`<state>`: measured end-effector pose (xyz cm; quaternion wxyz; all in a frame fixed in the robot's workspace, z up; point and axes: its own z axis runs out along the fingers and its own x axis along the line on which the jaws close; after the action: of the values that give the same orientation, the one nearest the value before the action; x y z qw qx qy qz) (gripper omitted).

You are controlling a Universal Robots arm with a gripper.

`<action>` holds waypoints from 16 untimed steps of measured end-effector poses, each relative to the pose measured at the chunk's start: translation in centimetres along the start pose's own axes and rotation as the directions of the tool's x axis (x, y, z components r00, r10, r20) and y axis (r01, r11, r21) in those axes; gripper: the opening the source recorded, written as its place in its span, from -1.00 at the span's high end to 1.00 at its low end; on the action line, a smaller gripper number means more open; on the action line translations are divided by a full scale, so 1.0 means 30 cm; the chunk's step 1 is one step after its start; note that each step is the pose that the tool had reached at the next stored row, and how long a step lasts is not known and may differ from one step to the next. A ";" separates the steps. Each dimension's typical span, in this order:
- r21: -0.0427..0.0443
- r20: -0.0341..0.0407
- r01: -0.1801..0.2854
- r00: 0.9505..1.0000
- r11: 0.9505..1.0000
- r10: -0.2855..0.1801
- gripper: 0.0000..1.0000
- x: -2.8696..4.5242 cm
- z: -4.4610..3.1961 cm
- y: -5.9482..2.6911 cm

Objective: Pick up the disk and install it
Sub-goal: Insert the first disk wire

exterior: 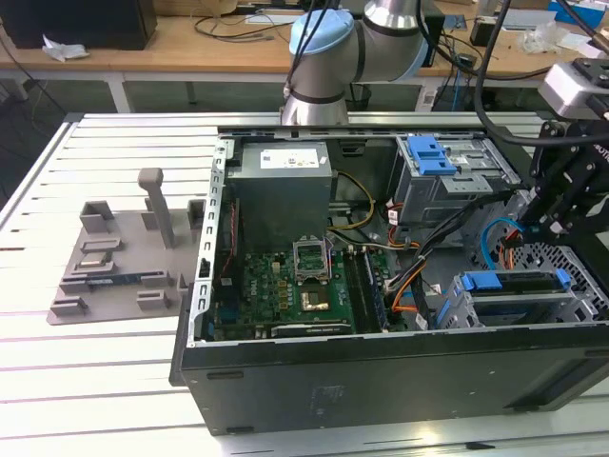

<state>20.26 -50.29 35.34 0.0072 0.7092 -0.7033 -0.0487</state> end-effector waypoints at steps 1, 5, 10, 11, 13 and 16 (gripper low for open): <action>0.000 0.000 0.000 1.000 1.000 0.000 0.28 0.000 0.000 0.000; 0.000 -0.001 0.000 1.000 1.000 0.000 0.30 0.000 0.000 0.000; 0.000 -0.002 0.000 1.000 1.000 0.000 0.63 0.000 0.000 0.000; 0.000 -0.002 0.000 1.000 1.000 0.000 0.64 0.000 0.000 0.000; 0.000 -0.002 0.000 1.000 1.000 0.000 0.64 0.000 0.000 0.000; 0.000 -0.002 0.000 1.000 1.000 0.000 0.64 0.011 0.000 0.000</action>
<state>20.26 -50.61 35.34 0.0081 0.7092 -0.7033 -0.0478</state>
